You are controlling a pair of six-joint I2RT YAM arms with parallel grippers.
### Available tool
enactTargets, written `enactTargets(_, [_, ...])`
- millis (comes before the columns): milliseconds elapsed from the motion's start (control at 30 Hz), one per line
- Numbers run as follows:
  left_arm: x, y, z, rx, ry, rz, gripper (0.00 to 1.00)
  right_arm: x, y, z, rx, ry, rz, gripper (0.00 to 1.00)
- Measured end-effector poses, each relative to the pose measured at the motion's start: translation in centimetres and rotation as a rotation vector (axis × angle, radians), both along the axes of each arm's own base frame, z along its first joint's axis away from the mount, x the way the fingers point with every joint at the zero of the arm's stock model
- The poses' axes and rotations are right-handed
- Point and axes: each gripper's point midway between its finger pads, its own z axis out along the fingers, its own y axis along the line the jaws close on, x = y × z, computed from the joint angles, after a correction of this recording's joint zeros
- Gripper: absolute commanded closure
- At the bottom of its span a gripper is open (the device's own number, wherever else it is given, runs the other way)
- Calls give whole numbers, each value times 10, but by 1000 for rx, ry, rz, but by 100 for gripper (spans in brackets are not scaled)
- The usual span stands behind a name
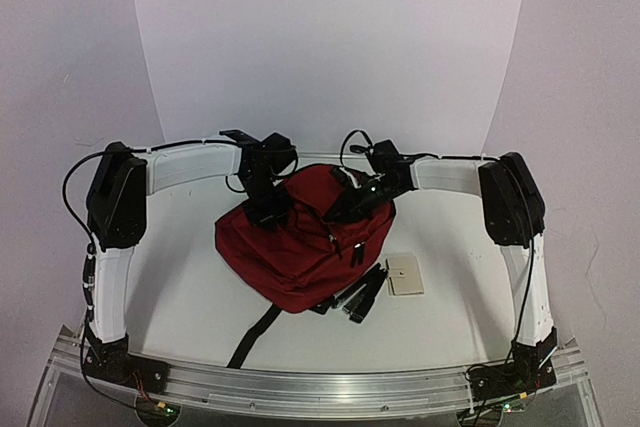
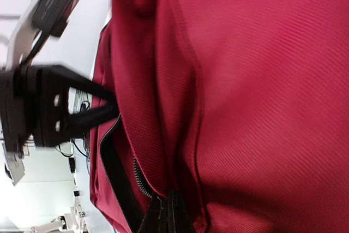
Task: Pack the student bag
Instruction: Adjust the student bag at the center of the board.
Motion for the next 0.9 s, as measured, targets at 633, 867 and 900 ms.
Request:
enactTargets(633, [52, 69, 23, 43, -169, -106, 41, 4, 43, -2, 21, -39, 22, 100])
enactTargets(867, [42, 42, 67, 81, -292, -155, 42, 5, 44, -4, 16, -13, 6, 100])
enactTargets(900, [40, 36, 71, 80, -304, -166, 42, 5, 44, -4, 15, -10, 4, 100])
